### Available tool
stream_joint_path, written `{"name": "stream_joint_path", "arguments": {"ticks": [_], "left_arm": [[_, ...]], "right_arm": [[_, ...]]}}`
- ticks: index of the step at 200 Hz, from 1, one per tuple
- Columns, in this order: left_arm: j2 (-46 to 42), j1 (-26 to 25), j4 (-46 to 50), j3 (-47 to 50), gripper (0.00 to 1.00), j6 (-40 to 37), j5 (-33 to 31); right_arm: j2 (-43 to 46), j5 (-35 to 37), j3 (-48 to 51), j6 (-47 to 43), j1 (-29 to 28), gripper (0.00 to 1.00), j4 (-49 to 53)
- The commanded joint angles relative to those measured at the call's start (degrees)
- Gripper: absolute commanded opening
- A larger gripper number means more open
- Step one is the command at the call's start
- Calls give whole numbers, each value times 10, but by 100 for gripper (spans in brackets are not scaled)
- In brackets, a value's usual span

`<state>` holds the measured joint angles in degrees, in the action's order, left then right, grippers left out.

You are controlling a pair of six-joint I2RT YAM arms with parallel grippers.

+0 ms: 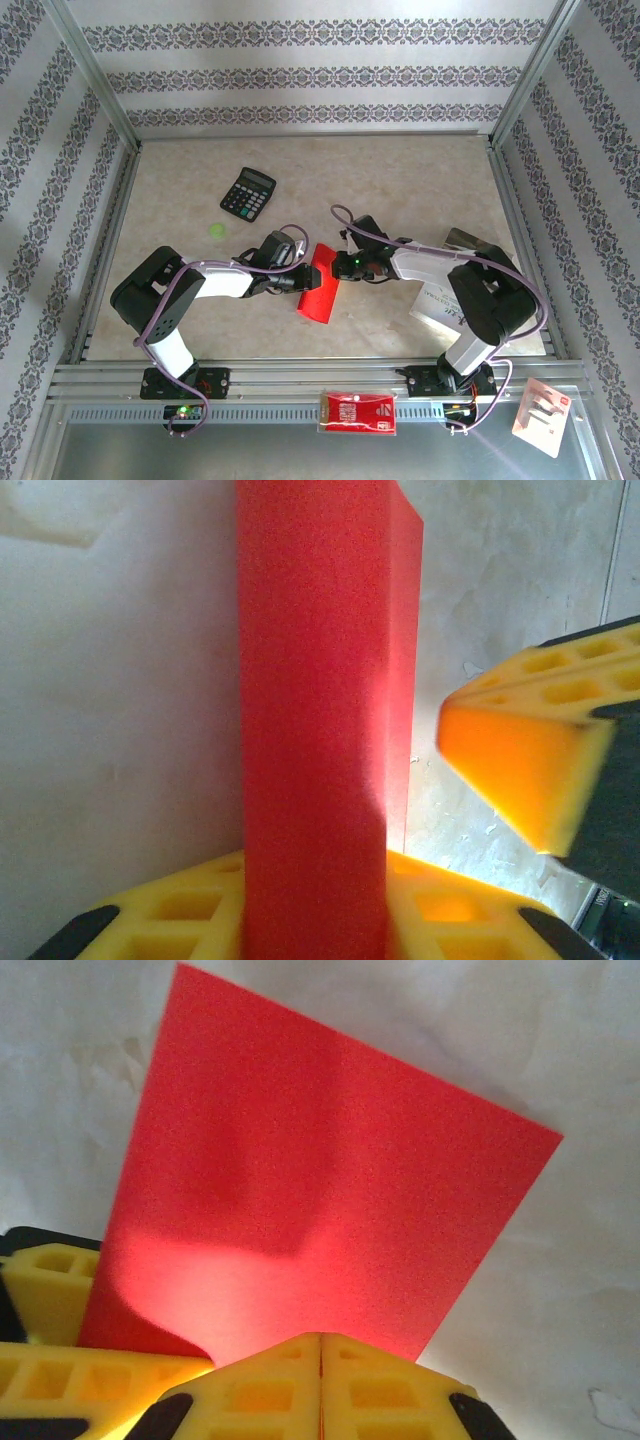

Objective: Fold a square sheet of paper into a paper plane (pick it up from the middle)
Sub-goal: Hold the square sheet of paper at the center of the table.

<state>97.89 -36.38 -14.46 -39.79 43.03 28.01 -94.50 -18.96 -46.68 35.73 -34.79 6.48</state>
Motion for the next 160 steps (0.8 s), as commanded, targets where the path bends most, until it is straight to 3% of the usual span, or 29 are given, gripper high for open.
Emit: {"name": "stream_joint_path", "arguments": {"ticks": [1,160], "left_arm": [[28,4,64,10,30,-25,-74],[20,4,78,10,31,-29,-90]], "right_arm": [[-13,-2,-12,4,-7,7,-14],[-50,34,42,10,-10,1,-23]]}}
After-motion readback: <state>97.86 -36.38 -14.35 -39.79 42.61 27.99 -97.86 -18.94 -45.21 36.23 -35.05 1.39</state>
